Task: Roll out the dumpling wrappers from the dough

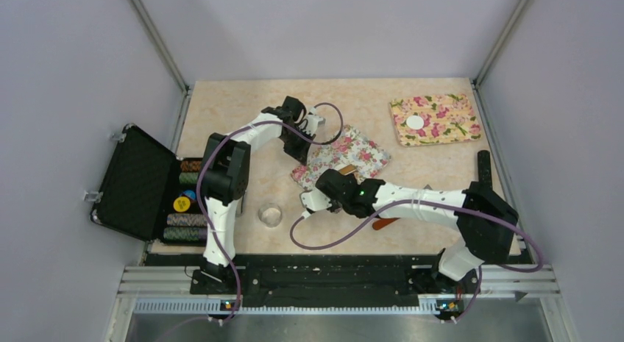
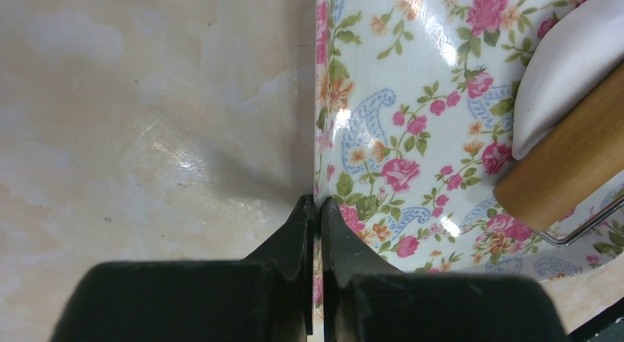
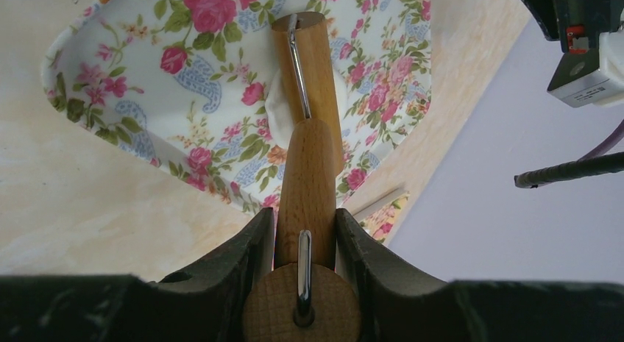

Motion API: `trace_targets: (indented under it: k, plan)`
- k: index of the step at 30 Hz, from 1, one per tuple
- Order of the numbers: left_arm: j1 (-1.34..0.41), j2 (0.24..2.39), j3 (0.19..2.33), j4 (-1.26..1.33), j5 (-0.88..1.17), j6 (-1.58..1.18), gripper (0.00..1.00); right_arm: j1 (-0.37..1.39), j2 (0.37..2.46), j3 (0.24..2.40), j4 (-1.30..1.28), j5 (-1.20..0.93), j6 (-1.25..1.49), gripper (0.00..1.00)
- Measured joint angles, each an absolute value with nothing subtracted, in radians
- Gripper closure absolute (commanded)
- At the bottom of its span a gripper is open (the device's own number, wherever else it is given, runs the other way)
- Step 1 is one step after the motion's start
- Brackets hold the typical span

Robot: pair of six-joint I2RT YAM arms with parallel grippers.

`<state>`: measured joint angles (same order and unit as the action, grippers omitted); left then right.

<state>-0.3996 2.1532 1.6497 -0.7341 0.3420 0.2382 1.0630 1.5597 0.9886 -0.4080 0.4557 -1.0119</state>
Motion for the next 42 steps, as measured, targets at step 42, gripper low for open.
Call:
trace_targets:
  k: [42]
  plan:
    - [-0.4,2.154,1.65,-0.734,0.34,0.237,1.0,1.08,1.531,0.95,-0.442,0.402,-0.886,1.0]
